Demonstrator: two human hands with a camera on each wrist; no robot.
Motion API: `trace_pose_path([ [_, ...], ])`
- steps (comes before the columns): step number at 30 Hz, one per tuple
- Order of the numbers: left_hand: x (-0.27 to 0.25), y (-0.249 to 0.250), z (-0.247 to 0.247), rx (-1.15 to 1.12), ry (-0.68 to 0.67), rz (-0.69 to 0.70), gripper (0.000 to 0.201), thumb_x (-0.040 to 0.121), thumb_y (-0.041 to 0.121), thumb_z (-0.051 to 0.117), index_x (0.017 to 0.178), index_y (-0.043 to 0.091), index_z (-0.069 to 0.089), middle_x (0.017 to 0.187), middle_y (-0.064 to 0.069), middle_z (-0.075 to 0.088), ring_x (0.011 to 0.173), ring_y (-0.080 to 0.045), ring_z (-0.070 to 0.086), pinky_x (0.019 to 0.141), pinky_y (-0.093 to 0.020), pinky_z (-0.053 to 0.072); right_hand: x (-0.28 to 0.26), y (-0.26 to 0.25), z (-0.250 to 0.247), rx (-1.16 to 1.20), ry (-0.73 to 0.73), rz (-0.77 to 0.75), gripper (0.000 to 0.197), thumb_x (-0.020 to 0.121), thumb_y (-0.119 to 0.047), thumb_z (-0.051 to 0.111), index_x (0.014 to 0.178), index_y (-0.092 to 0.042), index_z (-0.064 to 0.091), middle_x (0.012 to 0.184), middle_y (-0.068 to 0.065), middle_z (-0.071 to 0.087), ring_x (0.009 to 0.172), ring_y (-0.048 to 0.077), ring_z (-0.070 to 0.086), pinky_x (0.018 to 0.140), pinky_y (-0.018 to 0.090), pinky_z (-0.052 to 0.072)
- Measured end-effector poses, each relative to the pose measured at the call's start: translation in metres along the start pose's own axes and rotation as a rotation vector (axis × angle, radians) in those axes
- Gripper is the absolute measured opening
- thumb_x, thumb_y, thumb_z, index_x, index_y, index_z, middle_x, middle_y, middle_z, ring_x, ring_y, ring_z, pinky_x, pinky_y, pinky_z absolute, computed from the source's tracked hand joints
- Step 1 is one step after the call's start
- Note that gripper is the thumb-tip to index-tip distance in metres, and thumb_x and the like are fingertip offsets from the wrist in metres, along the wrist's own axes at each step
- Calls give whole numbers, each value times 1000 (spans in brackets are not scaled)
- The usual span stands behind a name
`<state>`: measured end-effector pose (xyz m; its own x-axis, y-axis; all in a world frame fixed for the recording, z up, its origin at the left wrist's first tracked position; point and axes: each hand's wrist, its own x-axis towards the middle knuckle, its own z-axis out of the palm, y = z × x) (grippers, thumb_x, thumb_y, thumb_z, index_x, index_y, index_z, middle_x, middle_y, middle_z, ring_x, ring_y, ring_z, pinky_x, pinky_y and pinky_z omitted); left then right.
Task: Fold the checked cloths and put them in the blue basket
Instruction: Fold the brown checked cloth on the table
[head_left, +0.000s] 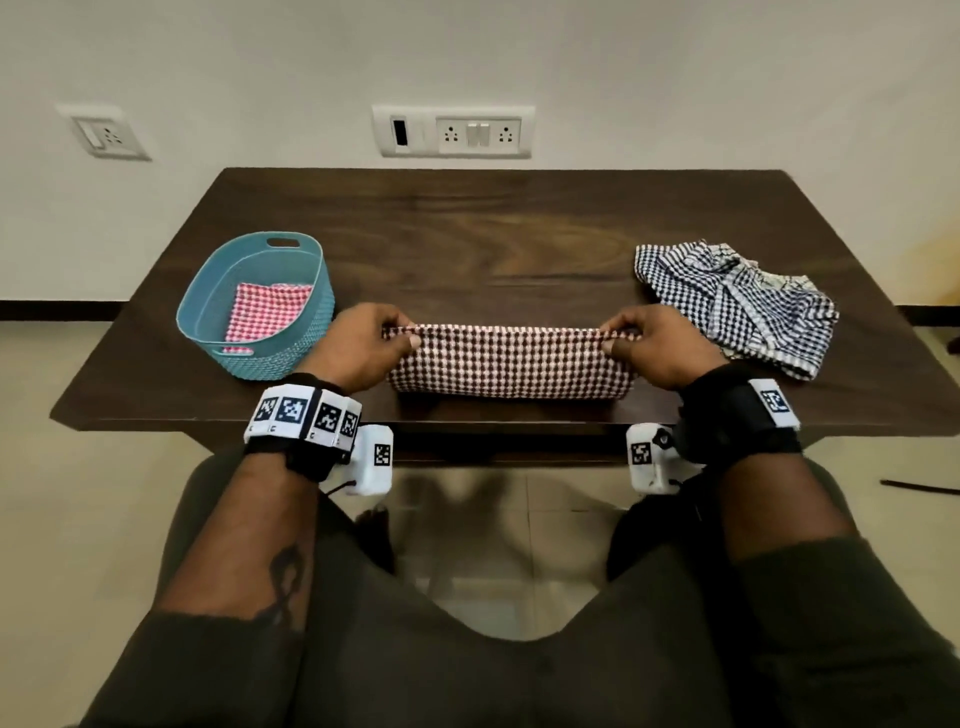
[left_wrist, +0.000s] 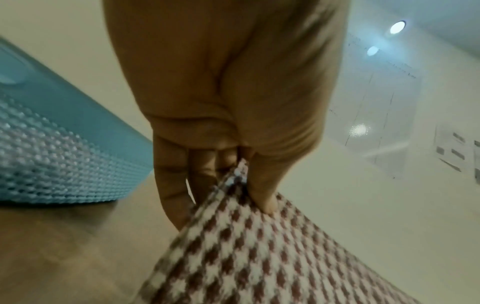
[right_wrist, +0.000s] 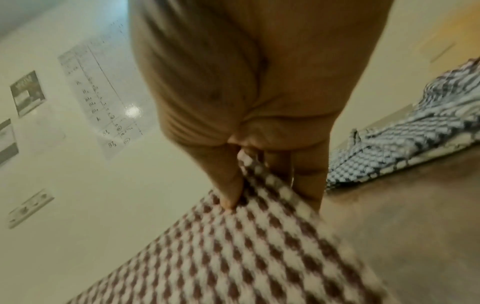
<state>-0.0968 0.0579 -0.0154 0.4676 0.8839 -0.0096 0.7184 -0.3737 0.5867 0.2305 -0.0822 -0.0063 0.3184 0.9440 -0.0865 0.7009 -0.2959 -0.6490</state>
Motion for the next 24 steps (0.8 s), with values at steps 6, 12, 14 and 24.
trace_pose_path([
  [6,45,-4,27,2,114,-172,10,92,22,62,98,21,71,106,-5,72,95,-19,65,86,-24,44,55,17,30,-18,135,98,12,90,-9,65,100,-11,72,101,9,73,91,20,65,78,24,46],
  [12,67,-13,54,122,118,-298,24,94,22,57,113,11,68,116,-19,67,110,-36,62,95,-38,49,82,42,49,-125,130,246,16,87,-11,61,96,-16,73,107,11,72,100,27,66,86,27,46],
  [14,68,-15,62,167,113,-311,25,96,19,54,115,6,63,118,-22,65,113,-39,60,96,-41,47,83,46,50,-149,144,229,14,87,-13,63,96,-14,73,105,13,72,101,30,66,89,32,49],
  [24,66,-13,73,187,155,-328,28,94,16,56,118,2,55,124,-21,58,115,-38,56,97,-44,44,80,39,53,-265,138,200,22,83,-6,53,100,-8,66,108,19,68,103,35,64,88,36,49],
])
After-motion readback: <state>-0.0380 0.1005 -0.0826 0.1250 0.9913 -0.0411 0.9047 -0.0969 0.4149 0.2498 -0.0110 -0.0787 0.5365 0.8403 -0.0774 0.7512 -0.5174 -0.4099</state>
